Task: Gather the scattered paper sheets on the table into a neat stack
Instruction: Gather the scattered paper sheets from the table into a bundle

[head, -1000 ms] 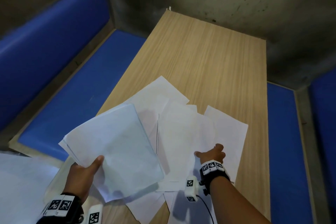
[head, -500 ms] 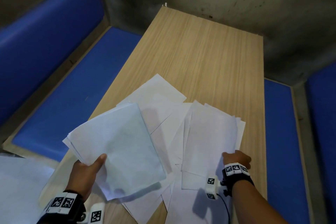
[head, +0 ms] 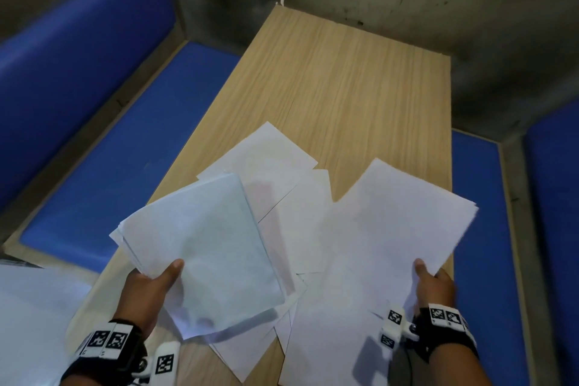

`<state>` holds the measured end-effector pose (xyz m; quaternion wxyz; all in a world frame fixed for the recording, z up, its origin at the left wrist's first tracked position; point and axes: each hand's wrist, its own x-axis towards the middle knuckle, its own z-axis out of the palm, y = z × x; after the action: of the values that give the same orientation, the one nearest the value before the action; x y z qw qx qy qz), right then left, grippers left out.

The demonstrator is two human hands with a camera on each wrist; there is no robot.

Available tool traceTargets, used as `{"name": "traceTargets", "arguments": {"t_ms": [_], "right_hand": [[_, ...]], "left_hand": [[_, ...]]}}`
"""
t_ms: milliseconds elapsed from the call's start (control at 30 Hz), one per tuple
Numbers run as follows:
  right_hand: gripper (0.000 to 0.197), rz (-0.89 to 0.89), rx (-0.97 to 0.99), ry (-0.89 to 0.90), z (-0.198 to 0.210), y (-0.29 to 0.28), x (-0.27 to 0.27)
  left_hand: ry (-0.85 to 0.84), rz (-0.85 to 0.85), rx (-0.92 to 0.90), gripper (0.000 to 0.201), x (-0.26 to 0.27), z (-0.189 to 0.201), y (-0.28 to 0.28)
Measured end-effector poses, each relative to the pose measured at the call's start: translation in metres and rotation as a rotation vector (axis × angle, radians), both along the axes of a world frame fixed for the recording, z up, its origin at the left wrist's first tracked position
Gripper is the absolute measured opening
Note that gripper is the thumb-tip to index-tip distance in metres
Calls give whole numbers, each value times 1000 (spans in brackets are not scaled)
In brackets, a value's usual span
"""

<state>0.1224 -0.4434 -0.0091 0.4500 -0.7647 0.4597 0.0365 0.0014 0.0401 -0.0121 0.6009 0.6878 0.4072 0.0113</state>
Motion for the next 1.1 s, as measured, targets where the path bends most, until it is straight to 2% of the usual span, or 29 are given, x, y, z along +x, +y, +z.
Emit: {"name": "traceTargets", "arguments": {"t_ms": [133,233,300,433,533,600,833,933,1100], "right_hand": [[42,-86,11,11,14,-19,-29],[34,-15,-13,42,10,-25,-49],[21,50,26,73,1,-21,-64],[28,165,7,260,-21,-1,-92],[16,197,7,273,-21,16,-107],[19,195,8,279,-20,23,-111],[39,248,149,172,-1,13,-120],[30,365,78,95,25,3,-121],[35,574,-67,-45,75,-13,-118]], "left_hand": [[-4,-10,-7,28,0,0,-4],[-8,-25,-6,23,1,2,-8],[-6,-37,-9,22,2,3,-9],[-3,-46,-3,24,2,4,-12],[-6,-52,-6,30,3,5,-13],[-10,-64,-7,31,3,6,-15],[-17,-78,-33,29,9,11,-20],[5,-86,-34,30,15,13,-20],[-45,-64,-72,32,30,27,-28]]}}
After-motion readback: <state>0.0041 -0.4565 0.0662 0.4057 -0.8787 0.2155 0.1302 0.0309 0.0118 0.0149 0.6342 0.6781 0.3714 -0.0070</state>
